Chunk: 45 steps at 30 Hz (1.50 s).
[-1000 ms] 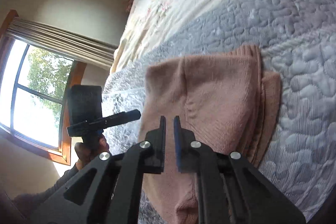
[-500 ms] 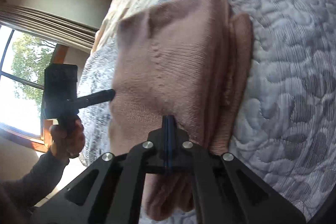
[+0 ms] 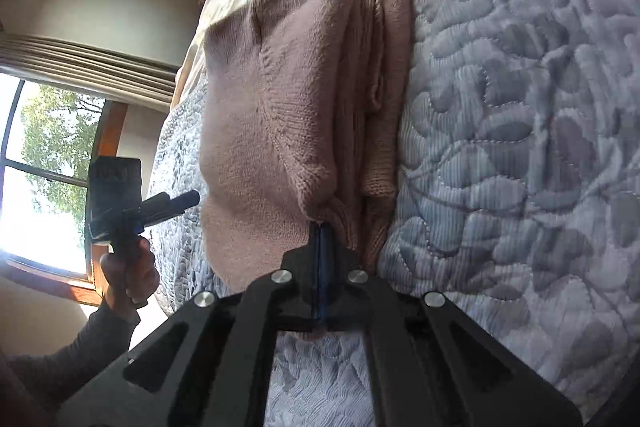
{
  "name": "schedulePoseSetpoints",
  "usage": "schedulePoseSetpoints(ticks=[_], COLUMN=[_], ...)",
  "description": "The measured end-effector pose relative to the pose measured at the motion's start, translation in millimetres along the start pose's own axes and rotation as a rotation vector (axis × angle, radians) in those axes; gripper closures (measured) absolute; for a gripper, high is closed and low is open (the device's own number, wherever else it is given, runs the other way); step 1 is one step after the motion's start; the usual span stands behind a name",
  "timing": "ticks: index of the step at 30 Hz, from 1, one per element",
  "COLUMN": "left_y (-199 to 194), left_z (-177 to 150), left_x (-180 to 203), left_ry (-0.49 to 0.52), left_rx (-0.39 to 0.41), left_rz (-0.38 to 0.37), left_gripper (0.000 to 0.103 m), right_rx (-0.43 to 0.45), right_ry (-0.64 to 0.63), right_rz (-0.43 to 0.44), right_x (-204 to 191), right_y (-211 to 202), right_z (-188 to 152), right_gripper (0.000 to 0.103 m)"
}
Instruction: Fold small clothes
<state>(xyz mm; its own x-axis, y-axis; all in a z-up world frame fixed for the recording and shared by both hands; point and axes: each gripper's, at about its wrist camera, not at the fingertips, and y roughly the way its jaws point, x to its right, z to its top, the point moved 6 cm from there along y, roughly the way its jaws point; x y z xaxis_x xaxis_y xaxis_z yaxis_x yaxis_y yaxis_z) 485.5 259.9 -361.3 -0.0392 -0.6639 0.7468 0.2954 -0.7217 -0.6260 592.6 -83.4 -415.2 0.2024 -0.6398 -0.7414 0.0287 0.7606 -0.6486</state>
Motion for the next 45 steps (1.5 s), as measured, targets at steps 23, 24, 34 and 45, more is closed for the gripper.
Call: schedulePoseSetpoints(ticks=[23, 24, 34, 45], left_y=[56, 58, 71, 60], left_z=[-15, -15, -8, 0], left_x=[-56, -54, -32, -7], left_ry=[-0.163, -0.16, -0.16, -0.109], left_rx=[-0.108, -0.109, -0.087, -0.047], left_rz=[-0.25, -0.254, -0.147, -0.039], left_gripper=[0.029, 0.029, 0.043, 0.073], right_rx=[-0.074, -0.074, -0.068, 0.027], right_ry=[0.157, 0.149, 0.113, 0.107], right_rz=[0.063, 0.072, 0.076, 0.123], right_x=[2, -3, -24, -16], right_y=[66, 70, 94, 74], right_z=[145, 147, 156, 145], right_gripper=[0.017, 0.017, 0.044, 0.062])
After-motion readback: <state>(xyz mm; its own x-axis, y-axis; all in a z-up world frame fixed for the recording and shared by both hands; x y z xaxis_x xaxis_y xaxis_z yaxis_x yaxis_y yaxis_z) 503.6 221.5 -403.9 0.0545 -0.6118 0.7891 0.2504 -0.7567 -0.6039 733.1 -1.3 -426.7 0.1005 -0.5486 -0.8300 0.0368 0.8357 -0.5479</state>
